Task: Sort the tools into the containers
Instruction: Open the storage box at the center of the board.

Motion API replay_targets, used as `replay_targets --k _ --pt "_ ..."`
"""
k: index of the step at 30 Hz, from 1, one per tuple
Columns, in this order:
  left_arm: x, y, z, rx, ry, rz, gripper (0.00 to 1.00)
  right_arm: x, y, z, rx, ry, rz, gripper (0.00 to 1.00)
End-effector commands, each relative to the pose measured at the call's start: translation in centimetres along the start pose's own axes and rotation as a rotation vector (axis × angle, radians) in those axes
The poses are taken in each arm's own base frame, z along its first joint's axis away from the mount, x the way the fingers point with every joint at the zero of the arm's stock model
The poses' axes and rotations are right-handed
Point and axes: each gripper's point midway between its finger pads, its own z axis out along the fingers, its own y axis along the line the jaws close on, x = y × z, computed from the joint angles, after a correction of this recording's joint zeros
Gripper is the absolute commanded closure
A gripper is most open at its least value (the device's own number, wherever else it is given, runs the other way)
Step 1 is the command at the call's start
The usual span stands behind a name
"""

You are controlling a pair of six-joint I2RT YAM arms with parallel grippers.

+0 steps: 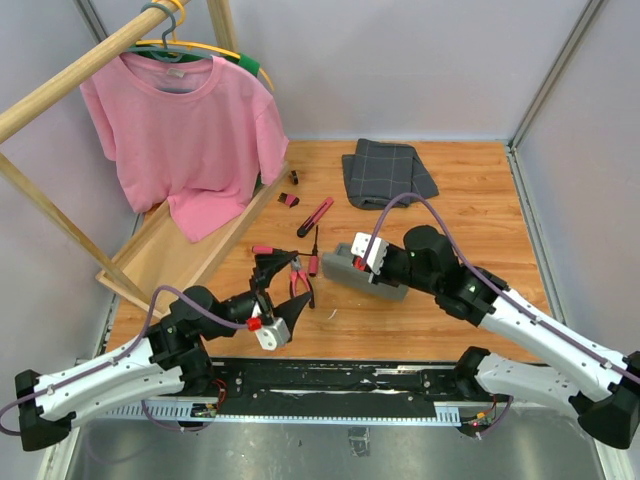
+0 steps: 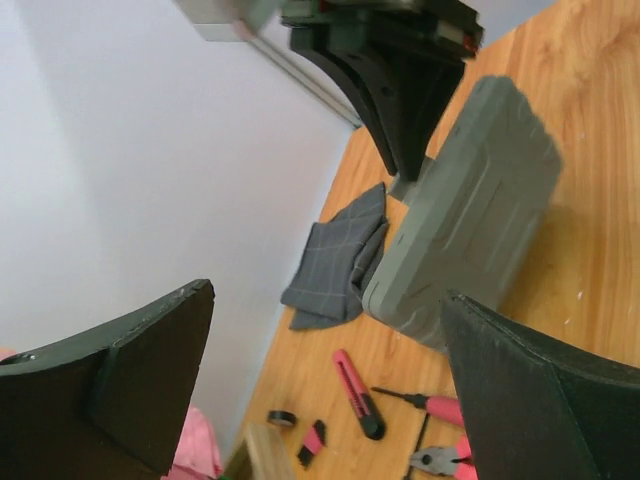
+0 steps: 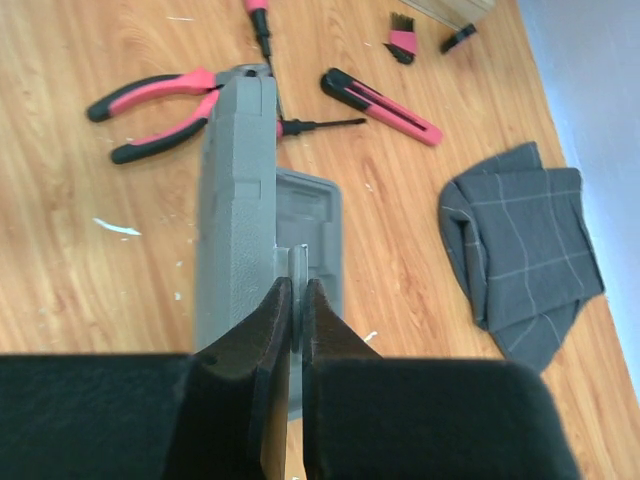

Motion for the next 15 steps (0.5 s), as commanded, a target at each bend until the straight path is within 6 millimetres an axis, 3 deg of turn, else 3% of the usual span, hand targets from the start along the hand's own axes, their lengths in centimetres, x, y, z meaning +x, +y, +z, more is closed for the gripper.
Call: replay_targets --k 1,6,10,15 --pt "-0.2 2.5 0.3 -0.084 0.072 -0.251 0.01 -1.5 -3.8 0.1 0.131 -0.033 -0.067 0.97" --pt "0.3 2.0 0.5 -0.109 0.14 -0.505 0.01 -0.7 -3.0 0.8 0.069 0.025 -0.053 0.93" --pt "-0.2 1.7 0.4 -0.119 0.128 -0.659 0.01 0.4 0.2 1.3 -0.054 0.033 0.064 0.86" --pt "-0.9 3.3 -0.7 -0.234 0.099 -0.867 0.01 2.2 3.7 1.3 -0.144 0.052 0.218 0.85"
